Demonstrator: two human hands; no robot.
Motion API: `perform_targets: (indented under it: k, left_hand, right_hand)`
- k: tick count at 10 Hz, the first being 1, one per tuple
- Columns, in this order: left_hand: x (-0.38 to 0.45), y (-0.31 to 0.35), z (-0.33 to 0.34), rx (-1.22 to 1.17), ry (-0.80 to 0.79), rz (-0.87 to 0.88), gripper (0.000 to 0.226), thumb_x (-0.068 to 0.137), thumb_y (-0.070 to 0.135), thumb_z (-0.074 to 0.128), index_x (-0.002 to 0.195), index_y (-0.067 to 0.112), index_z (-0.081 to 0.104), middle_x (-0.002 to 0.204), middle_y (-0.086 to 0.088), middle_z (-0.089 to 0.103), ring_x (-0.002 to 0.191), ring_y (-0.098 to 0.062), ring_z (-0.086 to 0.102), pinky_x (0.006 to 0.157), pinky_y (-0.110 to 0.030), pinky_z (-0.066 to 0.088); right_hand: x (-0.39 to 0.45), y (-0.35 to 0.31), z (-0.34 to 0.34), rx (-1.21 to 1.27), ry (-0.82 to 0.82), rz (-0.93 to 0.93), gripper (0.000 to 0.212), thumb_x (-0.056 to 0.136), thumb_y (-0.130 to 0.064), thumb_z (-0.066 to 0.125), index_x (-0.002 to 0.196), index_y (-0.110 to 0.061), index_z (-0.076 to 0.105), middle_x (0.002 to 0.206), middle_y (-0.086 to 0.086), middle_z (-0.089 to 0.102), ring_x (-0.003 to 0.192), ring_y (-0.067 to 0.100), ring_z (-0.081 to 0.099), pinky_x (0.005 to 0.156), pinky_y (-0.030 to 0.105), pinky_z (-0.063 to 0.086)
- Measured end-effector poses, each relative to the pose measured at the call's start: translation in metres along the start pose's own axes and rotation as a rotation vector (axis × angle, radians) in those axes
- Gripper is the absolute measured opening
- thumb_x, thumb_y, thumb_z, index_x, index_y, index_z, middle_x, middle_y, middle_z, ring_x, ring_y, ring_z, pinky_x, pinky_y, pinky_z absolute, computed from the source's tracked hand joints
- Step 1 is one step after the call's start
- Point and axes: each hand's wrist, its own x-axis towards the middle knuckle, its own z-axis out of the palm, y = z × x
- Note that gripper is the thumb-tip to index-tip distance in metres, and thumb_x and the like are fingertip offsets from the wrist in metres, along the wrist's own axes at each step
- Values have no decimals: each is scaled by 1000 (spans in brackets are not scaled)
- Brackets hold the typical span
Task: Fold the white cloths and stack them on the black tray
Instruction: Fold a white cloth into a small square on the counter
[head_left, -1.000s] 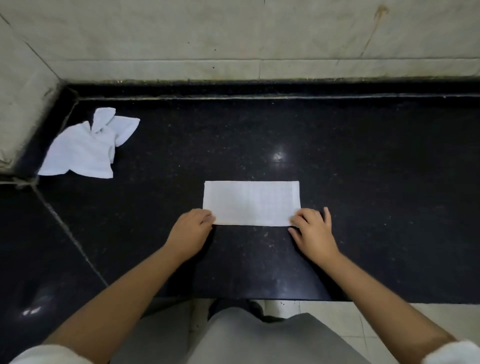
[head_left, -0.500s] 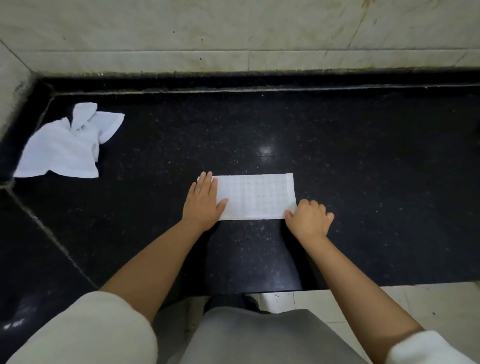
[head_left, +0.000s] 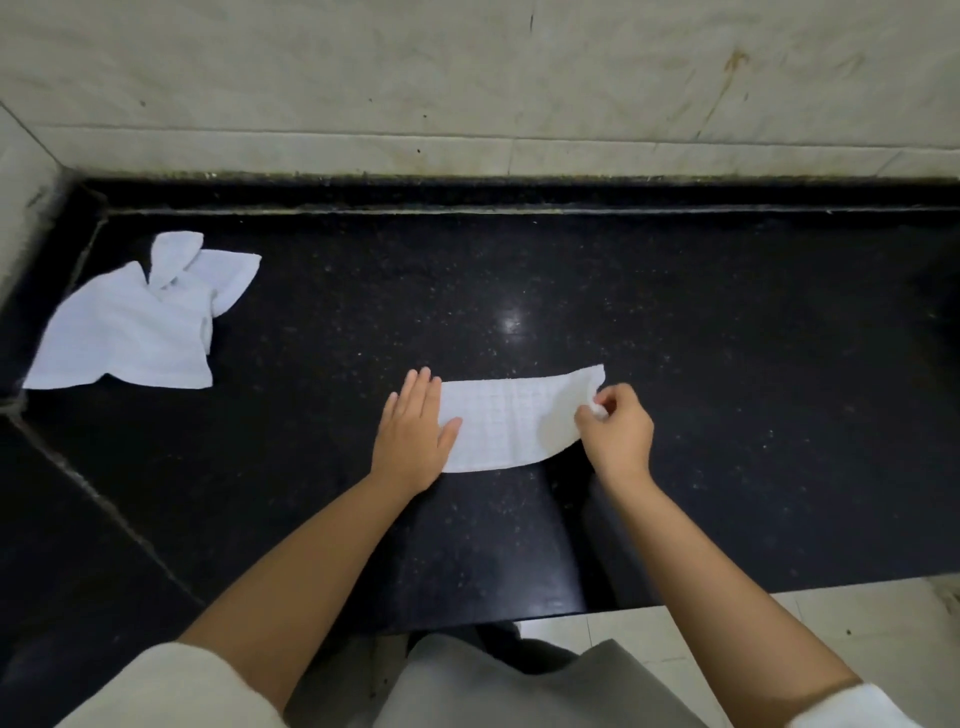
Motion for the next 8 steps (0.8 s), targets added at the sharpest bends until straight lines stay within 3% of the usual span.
perform_targets:
  k: [1,2,3,4,6,8]
  left_hand:
    - [-10,-35,-14,16,80,-78,59,99,32,35,147,4,17,158,-10,9,147,-23,2,119,-38,5]
    - [-28,-72,-14,44,71,-166,59,99,32,36,146,2,20,157,-12,12,147,-24,6,119,-41,6]
    - [-39,-88,-6,75,54,-193,59,99,35,35,146,2,21,156,-13,15,146,-25,11,119,-41,8]
    - [-34,-80,-9,94,102,-169,59,99,37,32,146,2,21,156,-14,15,146,-25,12,119,-39,7]
    - [-37,-88,-5,105,65,-171,60,99,38,29,148,5,15,158,-10,8,147,-20,5,119,-37,3]
    - [-38,-88,-5,78,88,-171,61,98,38,31,147,4,18,158,-11,11,147,-22,6,119,-38,3]
  right_hand:
    - [-20,-25,28,37,-12,-233,12,81,-1,55,80,-11,49,70,-7,48,61,6,43,53,9,34]
    - [-43,-31,65,-28,-80,-398,15,81,0,56,95,-3,61,85,-1,60,73,14,51,67,15,33]
    - [-59,-6,104,-289,-175,-596,19,75,-1,52,83,-6,68,77,5,70,72,25,62,75,26,32]
    - [-57,14,111,-431,-90,-689,27,73,-15,41,72,-18,69,70,-5,65,72,9,52,73,23,29]
    - [-60,27,118,-514,-88,-836,19,71,-11,54,77,-16,71,71,-3,64,64,17,62,68,28,46]
    - [-58,17,118,-284,17,-787,27,78,-20,49,88,-10,73,81,2,71,83,8,49,79,23,33]
